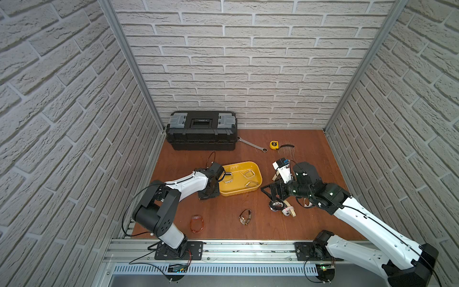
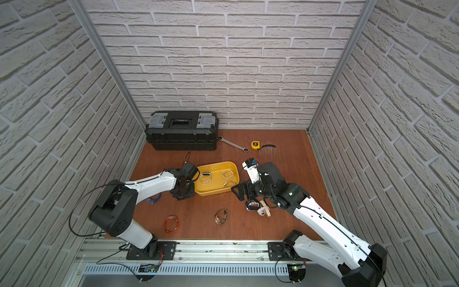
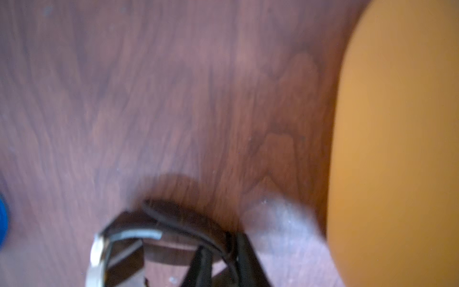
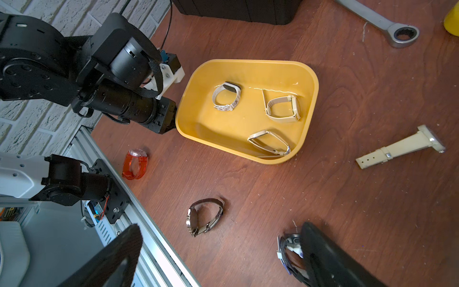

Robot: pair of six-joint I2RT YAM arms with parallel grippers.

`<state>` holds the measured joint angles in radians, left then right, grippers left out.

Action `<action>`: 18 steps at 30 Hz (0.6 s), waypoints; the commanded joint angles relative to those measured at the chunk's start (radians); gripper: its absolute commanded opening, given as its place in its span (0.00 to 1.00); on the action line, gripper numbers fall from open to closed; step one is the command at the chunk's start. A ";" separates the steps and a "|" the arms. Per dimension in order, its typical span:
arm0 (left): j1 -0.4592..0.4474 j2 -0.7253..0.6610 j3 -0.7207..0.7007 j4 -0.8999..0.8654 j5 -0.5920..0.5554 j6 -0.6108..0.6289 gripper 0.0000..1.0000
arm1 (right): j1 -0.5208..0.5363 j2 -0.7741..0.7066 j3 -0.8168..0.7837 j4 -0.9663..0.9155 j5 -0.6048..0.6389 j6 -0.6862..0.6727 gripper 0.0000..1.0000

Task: Put the watch into the storage box
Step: Pick up the watch at the center of the board.

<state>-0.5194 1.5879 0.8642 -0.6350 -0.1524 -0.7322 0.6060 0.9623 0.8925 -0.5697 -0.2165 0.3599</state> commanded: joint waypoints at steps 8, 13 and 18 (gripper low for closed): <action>-0.015 -0.182 0.058 -0.182 -0.055 0.016 0.00 | 0.001 -0.016 0.033 0.002 0.043 -0.010 1.00; -0.074 -0.227 0.193 -0.297 -0.108 0.040 0.00 | -0.009 0.000 0.036 0.013 0.039 -0.010 1.00; -0.194 -0.063 0.456 -0.318 -0.100 0.126 0.00 | -0.035 0.018 0.040 0.014 0.043 0.003 1.00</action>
<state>-0.6682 1.4384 1.2156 -0.9257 -0.2371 -0.6746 0.5873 0.9749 0.9009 -0.5797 -0.1806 0.3595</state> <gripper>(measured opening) 0.078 0.997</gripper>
